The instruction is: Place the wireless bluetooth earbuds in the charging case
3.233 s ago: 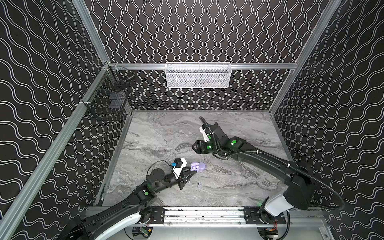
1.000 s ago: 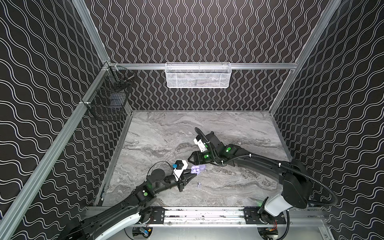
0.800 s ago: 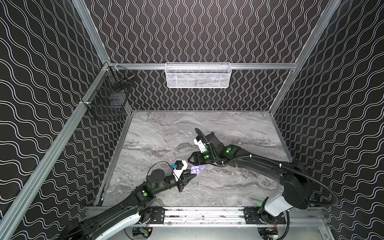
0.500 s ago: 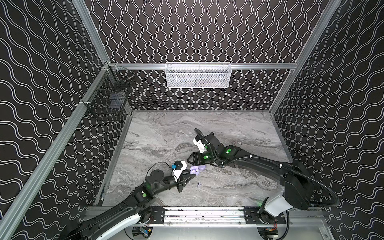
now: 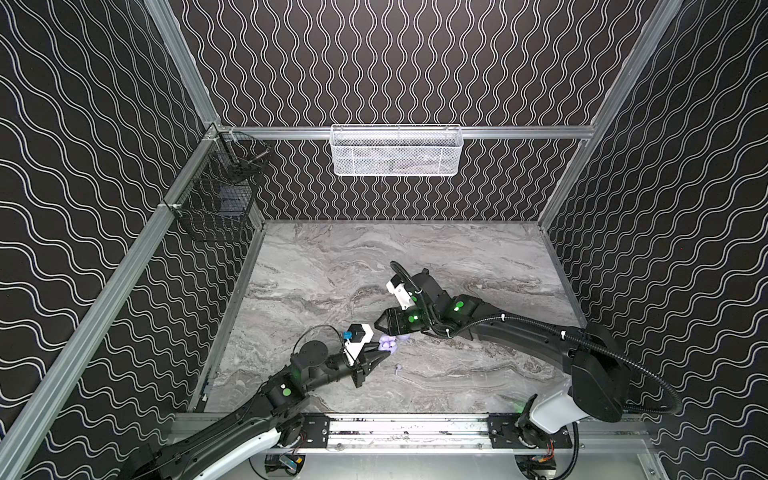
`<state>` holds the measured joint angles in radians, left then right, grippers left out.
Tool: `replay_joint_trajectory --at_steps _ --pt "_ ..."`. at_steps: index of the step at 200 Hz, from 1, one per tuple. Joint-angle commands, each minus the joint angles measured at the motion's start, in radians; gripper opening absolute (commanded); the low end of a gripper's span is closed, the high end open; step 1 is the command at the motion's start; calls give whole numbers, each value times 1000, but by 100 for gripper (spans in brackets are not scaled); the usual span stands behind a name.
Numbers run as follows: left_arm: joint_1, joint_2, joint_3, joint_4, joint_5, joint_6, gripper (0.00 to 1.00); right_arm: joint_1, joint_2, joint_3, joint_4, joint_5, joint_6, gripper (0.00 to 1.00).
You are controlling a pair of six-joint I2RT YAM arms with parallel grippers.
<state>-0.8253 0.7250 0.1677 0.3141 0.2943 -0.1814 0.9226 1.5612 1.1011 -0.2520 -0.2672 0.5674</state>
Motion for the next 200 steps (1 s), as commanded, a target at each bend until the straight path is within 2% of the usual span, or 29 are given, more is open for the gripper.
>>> replay_joint_trajectory --at_steps 1,46,147,200 --pt "3 -5 4 114 -110 13 0 10 -8 -9 -89 -74 -11 60" --pt "3 -13 4 106 -129 16 0 13 -13 -19 -91 -121 -11 60" --pt "3 -19 6 98 -135 23 0 5 57 0 -172 -343 -94 60" --pt "3 -29 6 91 -139 27 0 -17 66 -6 -204 -436 -136 55"
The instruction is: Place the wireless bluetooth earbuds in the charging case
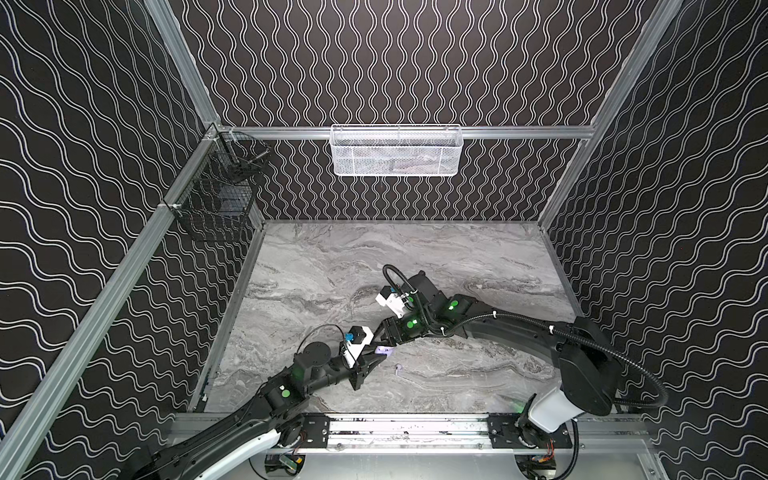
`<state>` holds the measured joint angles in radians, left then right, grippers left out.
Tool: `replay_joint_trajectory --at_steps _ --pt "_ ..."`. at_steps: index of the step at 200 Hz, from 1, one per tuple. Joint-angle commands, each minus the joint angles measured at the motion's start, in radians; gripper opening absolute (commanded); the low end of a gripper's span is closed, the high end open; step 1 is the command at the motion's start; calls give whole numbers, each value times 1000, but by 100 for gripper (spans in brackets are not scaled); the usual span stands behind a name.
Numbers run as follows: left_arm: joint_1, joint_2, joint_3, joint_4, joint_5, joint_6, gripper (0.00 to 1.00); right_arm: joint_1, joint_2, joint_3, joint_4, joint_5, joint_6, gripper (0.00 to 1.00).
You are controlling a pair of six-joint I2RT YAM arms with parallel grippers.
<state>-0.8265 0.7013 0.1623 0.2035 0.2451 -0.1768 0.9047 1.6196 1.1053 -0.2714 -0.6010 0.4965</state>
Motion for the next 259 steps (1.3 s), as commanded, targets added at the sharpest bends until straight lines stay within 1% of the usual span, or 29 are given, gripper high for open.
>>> replay_joint_trajectory --at_steps 1,16,42,62,77,97,130,152,164,187,212,259 --pt "4 -5 11 201 -89 22 0 1 8 -9 -185 -101 -65 55" --pt "4 2 12 206 -85 21 0 -9 -7 -2 -193 -62 -58 56" --pt "4 6 14 205 -90 20 0 -35 -46 -12 -175 -54 -41 57" --pt "4 15 14 212 -83 19 0 -40 -76 -24 -164 -21 -25 57" --pt "4 24 16 218 -77 19 0 -51 -101 -33 -157 32 -2 58" --pt "4 40 17 231 -63 17 0 -74 -142 -55 -128 70 27 61" --pt "4 61 23 234 -63 13 0 -130 -199 -102 -87 120 43 63" --pt "4 83 30 235 -67 14 0 -174 -242 -147 -66 174 37 66" --pt "4 95 33 234 -69 16 0 -197 -265 -165 -40 179 30 66" --pt "4 131 43 236 -79 13 0 -229 -306 -192 -9 231 21 67" --pt "4 187 71 228 -88 -6 0 -265 -368 -237 20 297 10 69" --pt "1 277 139 222 -120 -54 0 -334 -510 -348 66 497 -27 77"
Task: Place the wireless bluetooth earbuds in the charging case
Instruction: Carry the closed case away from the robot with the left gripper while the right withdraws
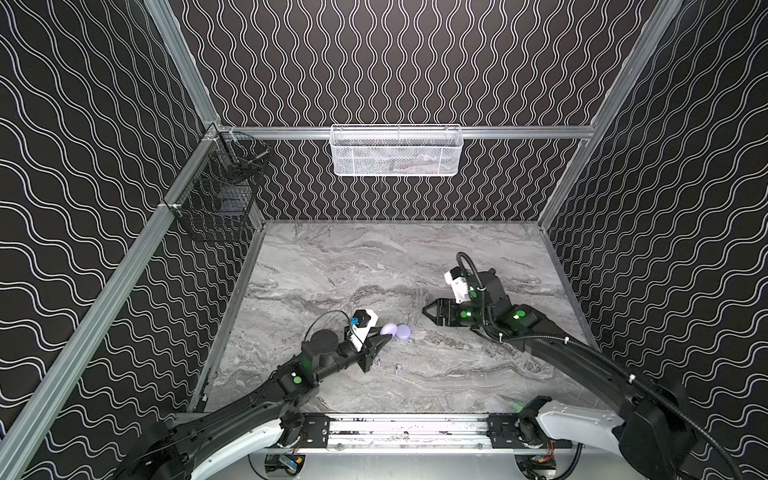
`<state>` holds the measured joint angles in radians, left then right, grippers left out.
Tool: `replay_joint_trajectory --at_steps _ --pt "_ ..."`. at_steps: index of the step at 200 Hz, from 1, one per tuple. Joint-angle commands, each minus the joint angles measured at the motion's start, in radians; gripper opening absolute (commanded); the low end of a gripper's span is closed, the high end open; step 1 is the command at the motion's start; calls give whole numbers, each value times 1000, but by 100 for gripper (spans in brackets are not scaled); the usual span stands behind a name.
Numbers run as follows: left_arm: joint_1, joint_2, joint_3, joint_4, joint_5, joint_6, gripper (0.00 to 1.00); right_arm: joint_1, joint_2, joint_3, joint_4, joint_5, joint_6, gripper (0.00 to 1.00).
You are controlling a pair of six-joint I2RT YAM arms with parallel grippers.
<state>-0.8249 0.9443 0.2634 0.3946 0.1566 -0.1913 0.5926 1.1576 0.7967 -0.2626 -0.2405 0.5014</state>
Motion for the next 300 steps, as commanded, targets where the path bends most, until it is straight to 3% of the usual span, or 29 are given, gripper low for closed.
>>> replay_joint_trajectory --at_steps 1,68,178,241,300 --pt "0 37 41 30 -32 -39 0 -24 -50 -41 58 140 -33 78" --pt "-5 241 267 -51 -45 -62 0 -54 -153 -229 212 309 -57 88" --pt "-2 732 697 -203 46 -170 0 -60 -333 -410 293 481 -20 88" --pt "79 1026 873 -170 241 -319 0 -60 -318 -410 277 523 -17 88" --pt "160 1209 976 -202 343 -378 0 -59 -301 -413 284 540 -19 88"
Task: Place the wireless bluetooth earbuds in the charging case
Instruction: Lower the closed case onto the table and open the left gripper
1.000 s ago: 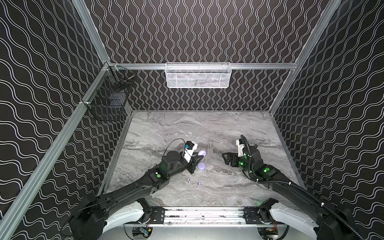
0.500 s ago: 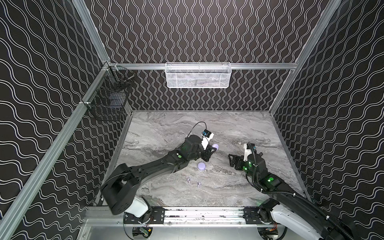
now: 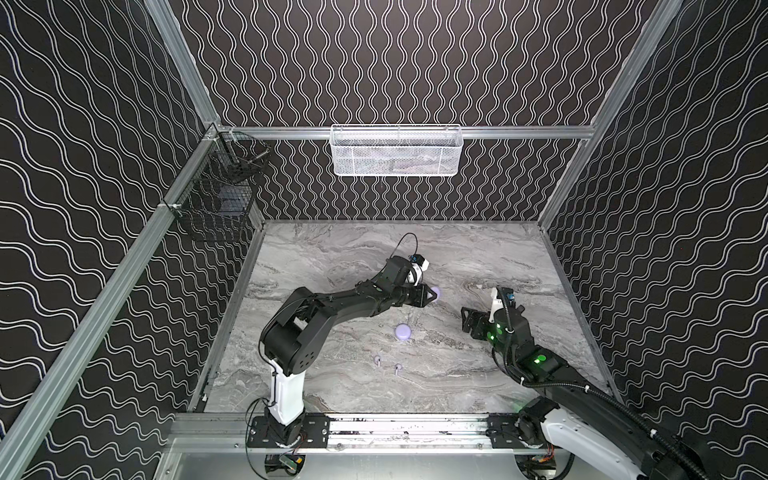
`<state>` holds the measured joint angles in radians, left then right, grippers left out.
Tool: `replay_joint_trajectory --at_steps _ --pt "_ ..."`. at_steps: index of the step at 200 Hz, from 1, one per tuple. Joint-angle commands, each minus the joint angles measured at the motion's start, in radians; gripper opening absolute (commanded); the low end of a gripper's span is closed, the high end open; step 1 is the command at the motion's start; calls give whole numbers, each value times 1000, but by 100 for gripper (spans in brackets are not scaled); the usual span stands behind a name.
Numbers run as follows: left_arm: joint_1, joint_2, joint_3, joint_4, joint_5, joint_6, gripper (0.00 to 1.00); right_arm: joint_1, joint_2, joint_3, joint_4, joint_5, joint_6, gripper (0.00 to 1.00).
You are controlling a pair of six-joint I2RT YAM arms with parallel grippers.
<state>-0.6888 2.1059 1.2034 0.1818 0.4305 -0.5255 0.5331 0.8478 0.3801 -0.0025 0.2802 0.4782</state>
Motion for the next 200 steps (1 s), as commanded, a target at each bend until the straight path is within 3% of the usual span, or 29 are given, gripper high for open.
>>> replay_joint_trajectory --at_steps 1,72,200 --pt "24 50 38 9 69 -44 0 0 11 4 23 19 5 88" --pt "66 174 121 -27 111 -69 1 1 45 14 22 10 3 88" --pt "86 253 190 -63 136 -92 13 0 61 22 17 10 2 88"
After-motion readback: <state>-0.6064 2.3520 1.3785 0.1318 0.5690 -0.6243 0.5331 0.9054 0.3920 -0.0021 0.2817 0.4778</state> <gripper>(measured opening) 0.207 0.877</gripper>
